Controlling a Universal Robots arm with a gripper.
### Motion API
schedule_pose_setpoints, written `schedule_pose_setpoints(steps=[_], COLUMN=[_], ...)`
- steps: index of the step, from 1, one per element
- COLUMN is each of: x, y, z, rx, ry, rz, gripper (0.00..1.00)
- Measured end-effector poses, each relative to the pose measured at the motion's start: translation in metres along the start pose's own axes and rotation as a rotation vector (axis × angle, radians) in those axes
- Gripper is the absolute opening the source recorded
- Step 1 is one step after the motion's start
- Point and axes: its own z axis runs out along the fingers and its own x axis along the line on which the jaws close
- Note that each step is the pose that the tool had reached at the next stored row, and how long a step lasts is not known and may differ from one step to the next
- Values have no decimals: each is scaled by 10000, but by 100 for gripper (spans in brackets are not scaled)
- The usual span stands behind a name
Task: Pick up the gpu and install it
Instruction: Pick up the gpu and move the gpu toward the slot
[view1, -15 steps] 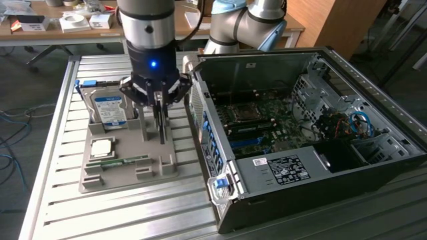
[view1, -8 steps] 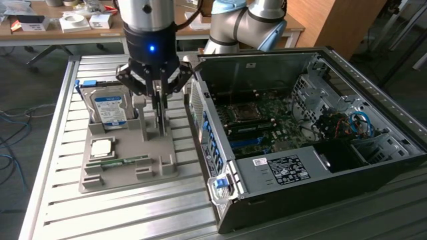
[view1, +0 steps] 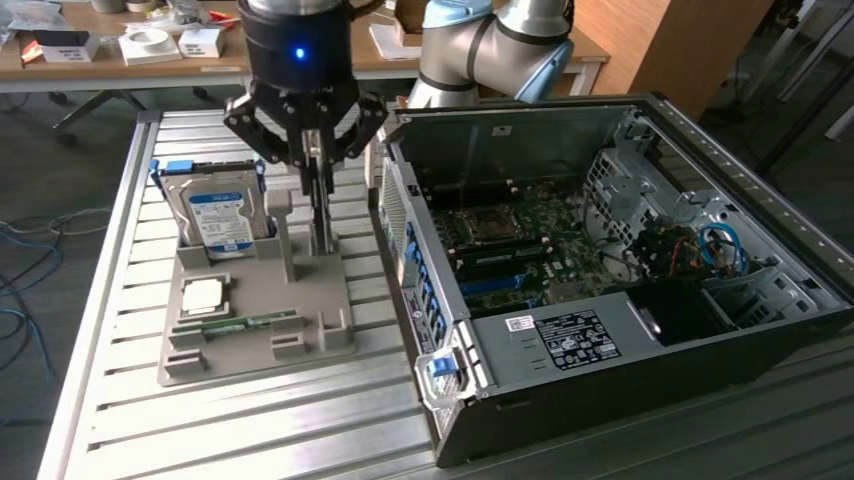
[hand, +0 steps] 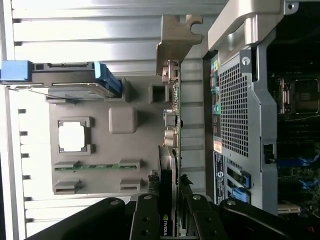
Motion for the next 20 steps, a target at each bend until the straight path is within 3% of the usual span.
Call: schedule_pose_setpoints(steps=[11,16,20], x=[-9,-12,-12], y=[18,23,23], z=[-398,-511,-519], rx=[0,0,-1], ry=[0,0,-2], rz=[0,0,0], gripper=[26,26,26])
